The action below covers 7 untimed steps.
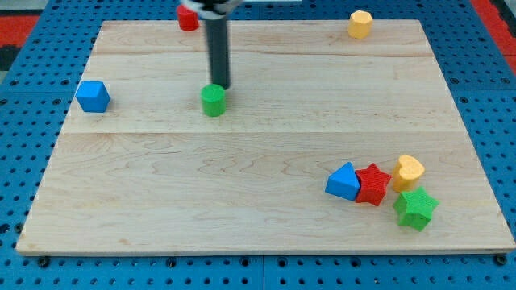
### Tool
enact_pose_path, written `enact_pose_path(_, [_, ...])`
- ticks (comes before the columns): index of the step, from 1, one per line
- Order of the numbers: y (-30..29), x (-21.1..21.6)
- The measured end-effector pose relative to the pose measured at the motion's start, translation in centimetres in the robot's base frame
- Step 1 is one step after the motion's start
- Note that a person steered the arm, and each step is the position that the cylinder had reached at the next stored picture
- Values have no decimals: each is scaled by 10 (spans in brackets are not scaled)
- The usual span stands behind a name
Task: Push the green circle close to the triangle
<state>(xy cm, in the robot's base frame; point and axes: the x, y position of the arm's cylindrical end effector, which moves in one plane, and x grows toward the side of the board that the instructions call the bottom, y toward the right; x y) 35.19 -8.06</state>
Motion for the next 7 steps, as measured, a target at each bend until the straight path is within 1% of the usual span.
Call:
enact_pose_path(1, [65,43])
enact_pose_path(2, [55,62])
enact_pose_path(3, [28,36])
enact_pose_path(4, [9,29])
enact_pose_path(5, [-28,24])
enact_pose_path(7, [-57,55])
